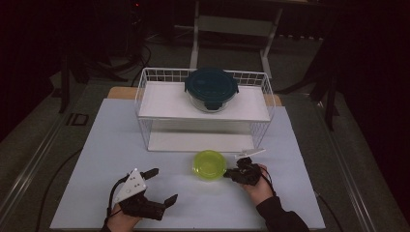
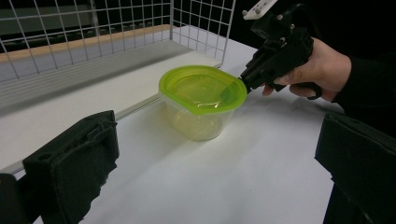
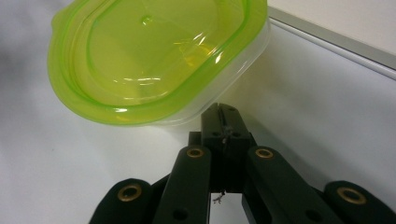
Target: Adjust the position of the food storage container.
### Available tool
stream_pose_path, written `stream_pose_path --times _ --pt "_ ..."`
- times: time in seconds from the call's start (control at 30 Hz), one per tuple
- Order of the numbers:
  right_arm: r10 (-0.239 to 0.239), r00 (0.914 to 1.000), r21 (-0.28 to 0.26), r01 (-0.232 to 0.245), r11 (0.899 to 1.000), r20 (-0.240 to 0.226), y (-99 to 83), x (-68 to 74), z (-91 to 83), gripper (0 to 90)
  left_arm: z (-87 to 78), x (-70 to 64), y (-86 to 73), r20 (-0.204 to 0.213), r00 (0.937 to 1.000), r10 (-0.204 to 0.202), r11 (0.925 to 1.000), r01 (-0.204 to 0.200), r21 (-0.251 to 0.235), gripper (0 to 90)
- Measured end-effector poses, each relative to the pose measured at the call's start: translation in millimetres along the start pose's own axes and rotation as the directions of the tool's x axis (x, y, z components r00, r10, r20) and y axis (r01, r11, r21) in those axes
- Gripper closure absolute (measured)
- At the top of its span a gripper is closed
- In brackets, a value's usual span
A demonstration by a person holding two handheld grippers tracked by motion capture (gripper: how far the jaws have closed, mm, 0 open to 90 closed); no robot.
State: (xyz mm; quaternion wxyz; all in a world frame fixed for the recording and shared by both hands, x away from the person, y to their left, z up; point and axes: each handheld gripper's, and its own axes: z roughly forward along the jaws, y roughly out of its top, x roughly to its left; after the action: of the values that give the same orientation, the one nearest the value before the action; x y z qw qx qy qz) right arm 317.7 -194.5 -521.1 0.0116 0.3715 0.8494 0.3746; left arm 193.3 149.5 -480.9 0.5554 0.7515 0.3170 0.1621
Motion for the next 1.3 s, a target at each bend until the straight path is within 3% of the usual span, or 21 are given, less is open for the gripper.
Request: stream_pose_path --times 0.73,1.03,1.2,1.3 --pt "-0.032 0.9994 0.018 0.032 0.999 -0.01 15.2 10.7 20.2 90.0 -2.4 0.3 0.3 0.001 1.0 -0.003 1.0 0.003 -0.009 0.0" --pt "-0.051 0.9986 0.007 0.051 0.999 0.014 13.1 12.0 10.4 89.9 -1.1 -0.3 0.0 0.005 1.0 -0.001 1.0 0.001 -0.007 0.0" --pt "-0.039 0.9988 0.004 0.039 0.999 0.028 9.4 10.1 4.0 89.4 -0.8 -0.5 0.4 0.005 1.0 0.003 1.0 -0.003 -0.008 0.0" --pt "-0.049 0.9978 0.001 0.049 0.999 0.044 5.0 9.5 -4.8 84.7 -0.5 -0.5 0.5 0.007 1.0 0.002 1.0 -0.002 -0.007 0.0"
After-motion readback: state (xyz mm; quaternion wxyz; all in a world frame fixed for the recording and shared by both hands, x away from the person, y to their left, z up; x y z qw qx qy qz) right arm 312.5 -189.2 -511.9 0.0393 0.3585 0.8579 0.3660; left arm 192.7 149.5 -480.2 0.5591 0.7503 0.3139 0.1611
